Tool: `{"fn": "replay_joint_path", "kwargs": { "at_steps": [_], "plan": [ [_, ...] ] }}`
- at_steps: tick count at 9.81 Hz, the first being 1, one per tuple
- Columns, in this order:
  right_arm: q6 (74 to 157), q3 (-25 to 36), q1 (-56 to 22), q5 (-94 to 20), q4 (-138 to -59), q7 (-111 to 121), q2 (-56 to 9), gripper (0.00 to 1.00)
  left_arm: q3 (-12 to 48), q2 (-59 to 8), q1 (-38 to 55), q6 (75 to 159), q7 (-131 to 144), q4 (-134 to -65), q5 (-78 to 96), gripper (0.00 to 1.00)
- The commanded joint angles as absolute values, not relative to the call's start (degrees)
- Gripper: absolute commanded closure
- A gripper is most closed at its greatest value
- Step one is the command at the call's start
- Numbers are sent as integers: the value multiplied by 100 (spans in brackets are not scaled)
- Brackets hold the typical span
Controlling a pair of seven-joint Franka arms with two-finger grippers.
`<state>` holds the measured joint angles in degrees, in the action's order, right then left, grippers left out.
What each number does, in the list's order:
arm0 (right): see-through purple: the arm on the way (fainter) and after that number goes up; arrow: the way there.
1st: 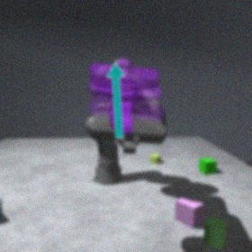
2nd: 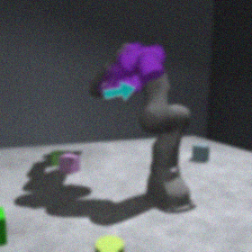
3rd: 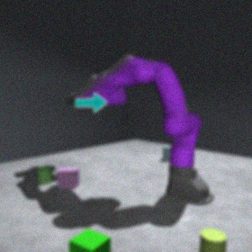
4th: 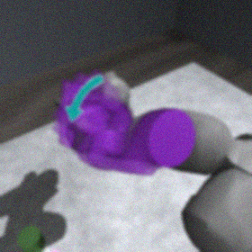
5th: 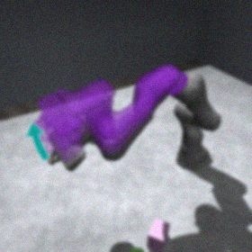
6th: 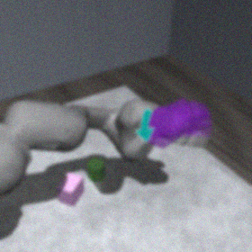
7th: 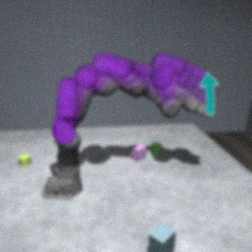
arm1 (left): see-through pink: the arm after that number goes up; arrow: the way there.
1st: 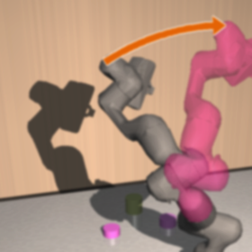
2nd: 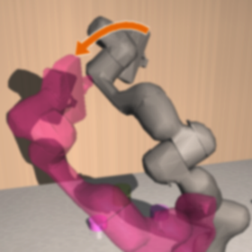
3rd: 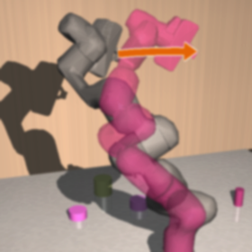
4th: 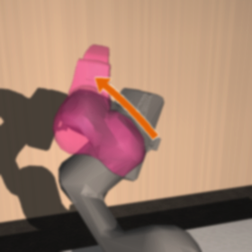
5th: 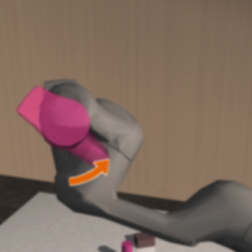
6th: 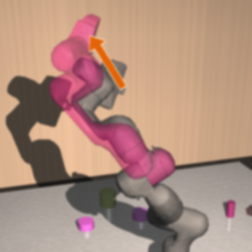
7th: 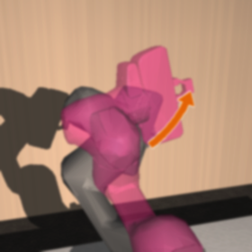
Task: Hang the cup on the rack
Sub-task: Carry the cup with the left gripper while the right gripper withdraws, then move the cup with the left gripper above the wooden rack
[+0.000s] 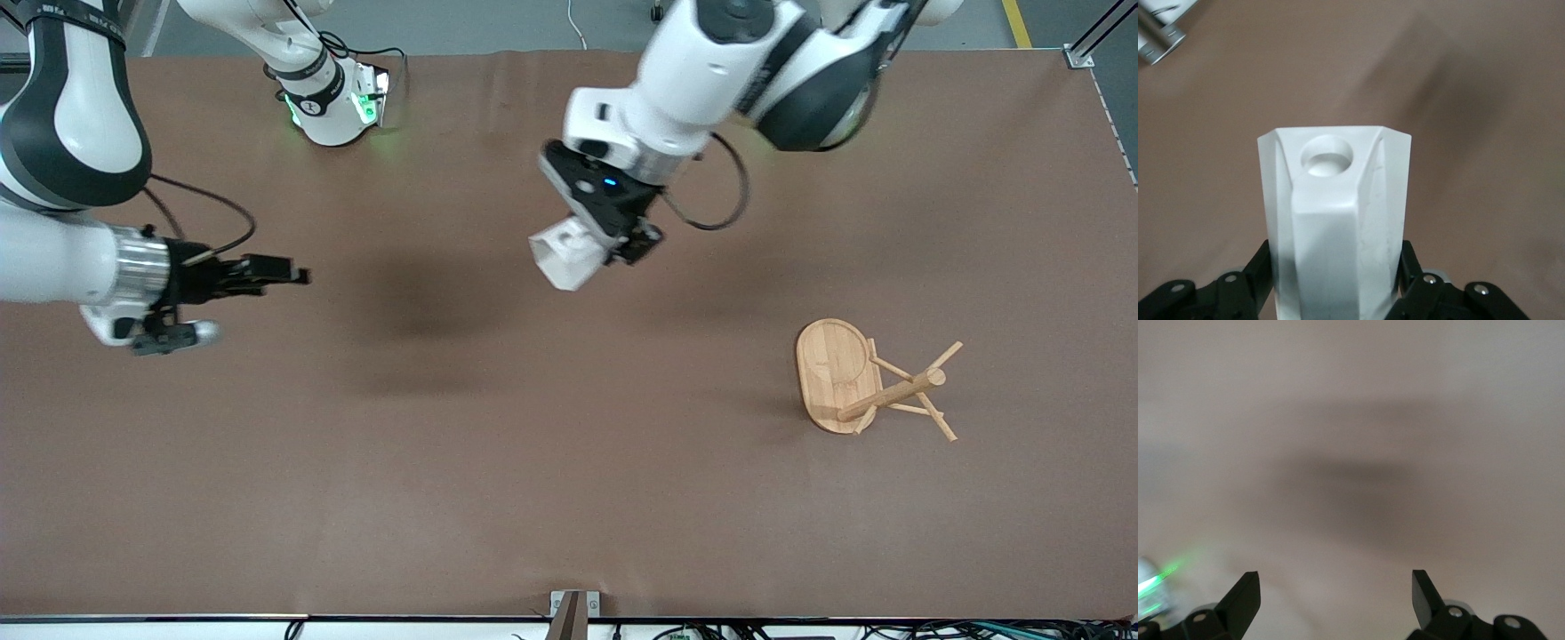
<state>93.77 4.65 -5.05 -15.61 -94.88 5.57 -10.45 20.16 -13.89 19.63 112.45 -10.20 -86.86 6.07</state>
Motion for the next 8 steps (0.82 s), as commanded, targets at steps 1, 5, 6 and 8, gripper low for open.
{"fn": "replay_joint_path", "kwargs": {
  "at_steps": [1, 5, 6, 8],
  "plan": [
    [9580, 422, -431, -242, -9318, 369, -792, 0, 2057, -1178, 1426, 10743, -346, -8842, 510, 99],
    [8782, 404, 192, 97, -8921, -76, 14, 0, 2091, -1081, 706, 10424, 800, -9332, 475, 99],
    [8511, 396, 219, 97, -8895, -149, 131, 0, 2092, -1003, 573, 10520, 713, -9612, 483, 99],
    [8105, 396, 237, 114, -8606, -254, 220, 0, 2022, -713, 344, 10739, 215, -10236, 475, 100]
  ]
}}
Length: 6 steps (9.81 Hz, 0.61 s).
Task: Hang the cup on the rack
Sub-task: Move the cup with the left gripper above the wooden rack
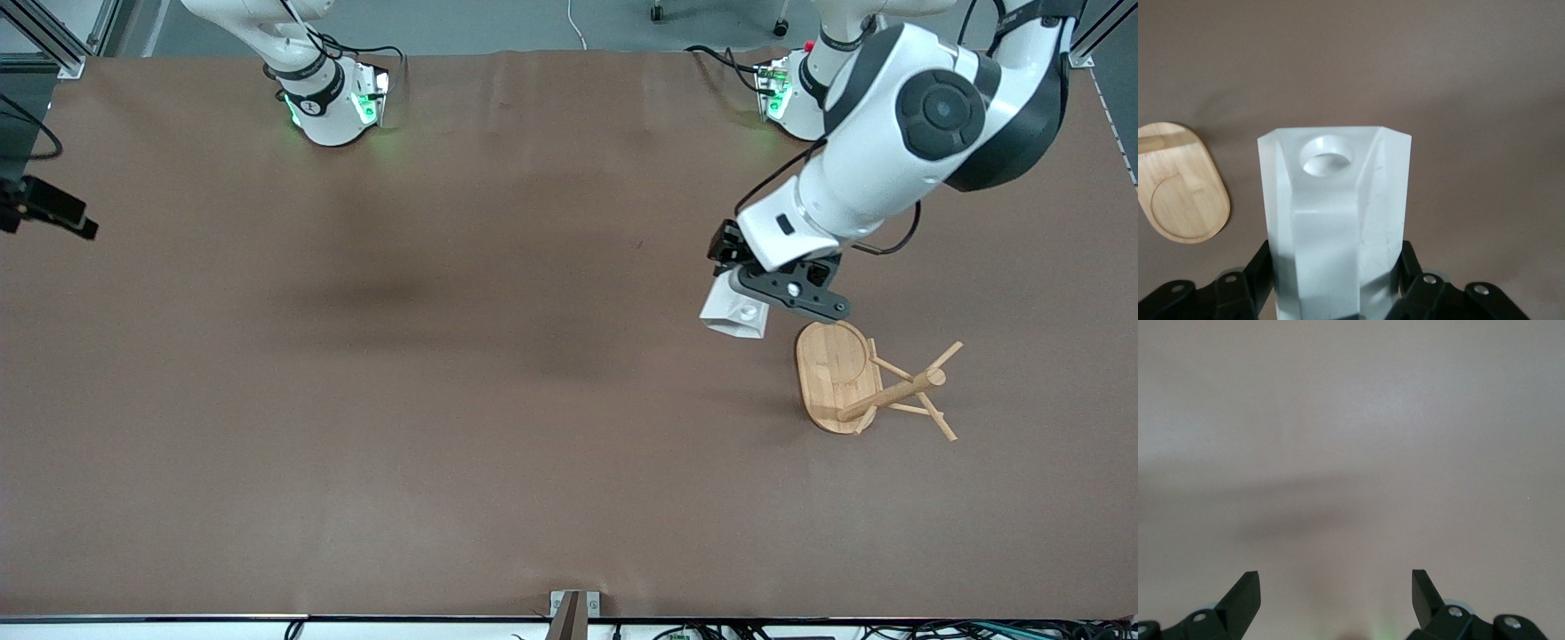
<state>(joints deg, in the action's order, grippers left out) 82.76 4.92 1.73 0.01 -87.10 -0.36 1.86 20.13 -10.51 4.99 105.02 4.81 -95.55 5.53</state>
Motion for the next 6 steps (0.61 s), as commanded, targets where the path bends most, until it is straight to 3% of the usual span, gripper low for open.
{"fn": "replay_joint_path", "kwargs": {
  "at_steps": [1, 6],
  "plan": [
    [8112, 396, 272, 114, -8578, -246, 211, 0, 1839, -668, 264, 10784, -285, -10387, 475, 100],
    [8104, 369, 229, 70, -8385, -263, 193, 0, 1240, -729, 202, 11820, -2073, -10977, 518, 99]
  ]
}}
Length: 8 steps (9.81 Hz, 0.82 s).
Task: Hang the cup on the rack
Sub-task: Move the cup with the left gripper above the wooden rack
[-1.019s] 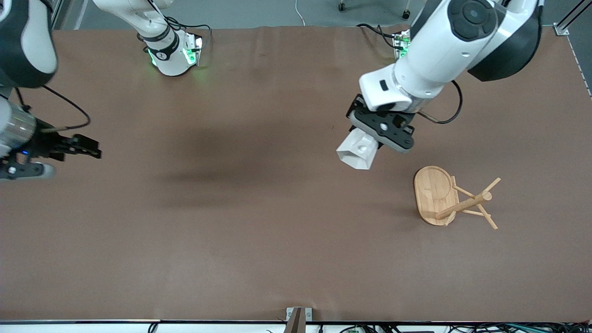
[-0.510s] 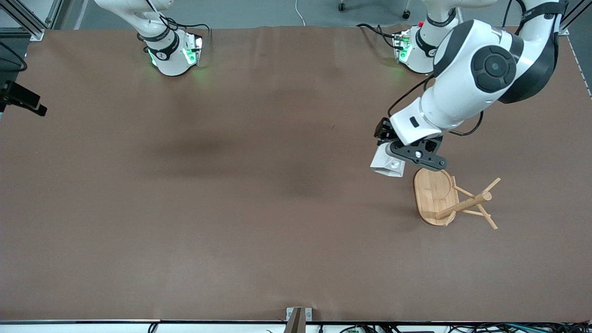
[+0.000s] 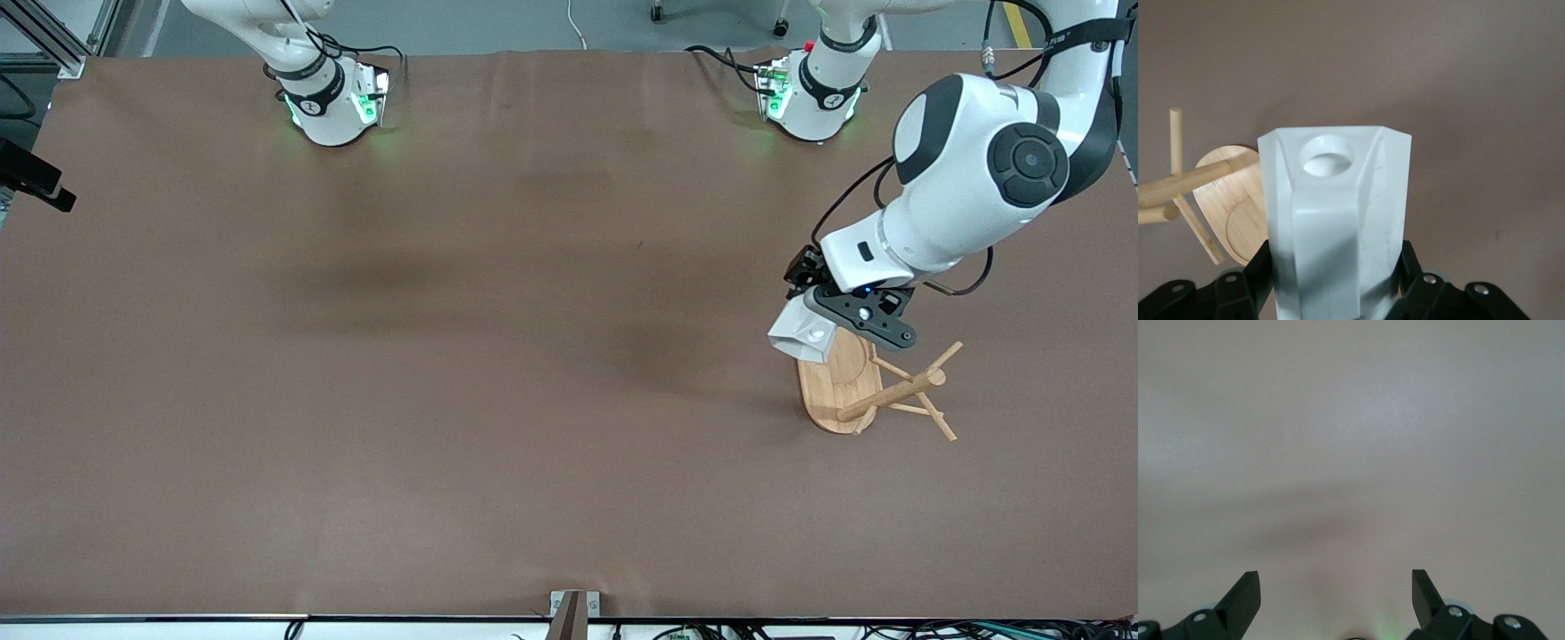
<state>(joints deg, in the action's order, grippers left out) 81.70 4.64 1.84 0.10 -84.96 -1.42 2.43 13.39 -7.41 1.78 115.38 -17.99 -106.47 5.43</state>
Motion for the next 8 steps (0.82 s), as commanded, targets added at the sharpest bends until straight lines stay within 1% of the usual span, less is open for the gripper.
{"fn": "replay_joint_path", "kwargs": {
  "at_steps": [1, 3, 4, 8],
  "plan": [
    [8104, 369, 229, 70, -8385, -264, 193, 0, 1239, -790, 202, 11900, -2118, -11004, 553, 99],
    [8095, 369, 237, 61, -8394, -229, 193, 0, 1231, -791, 193, 12198, -2118, -11249, 667, 99],
    [8095, 369, 246, 62, -8394, -211, 185, 0, 1117, -800, 202, 12286, -2127, -11302, 694, 99],
    [8095, 369, 246, 62, -8394, -211, 185, 0, 985, -879, 185, 12296, -2268, -11329, 694, 99]
  ]
}}
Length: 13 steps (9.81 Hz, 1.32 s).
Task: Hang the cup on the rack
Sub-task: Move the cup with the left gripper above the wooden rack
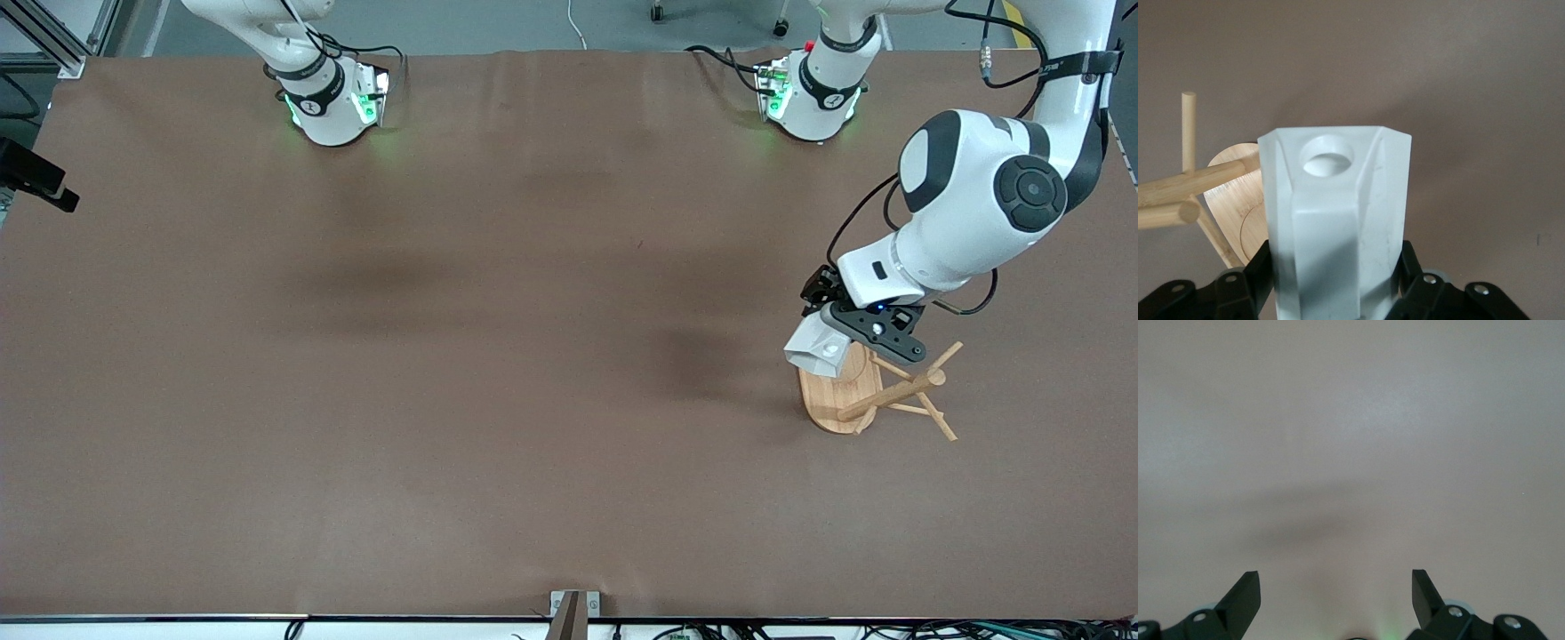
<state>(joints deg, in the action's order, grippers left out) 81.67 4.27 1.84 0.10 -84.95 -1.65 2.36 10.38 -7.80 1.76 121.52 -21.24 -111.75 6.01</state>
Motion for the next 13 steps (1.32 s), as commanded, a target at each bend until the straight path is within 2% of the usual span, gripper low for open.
{"fn": "replay_joint_path", "kwargs": {
  "at_steps": [1, 13],
  "plan": [
    [8095, 369, 246, 62, -8394, -211, 193, 0, 967, -922, 185, 12322, -2268, -11320, 694, 99],
    [8033, 360, 220, 18, -8394, -202, 193, 0, 492, -1081, 150, 12550, -2786, -11232, 703, 99]
  ]
}}
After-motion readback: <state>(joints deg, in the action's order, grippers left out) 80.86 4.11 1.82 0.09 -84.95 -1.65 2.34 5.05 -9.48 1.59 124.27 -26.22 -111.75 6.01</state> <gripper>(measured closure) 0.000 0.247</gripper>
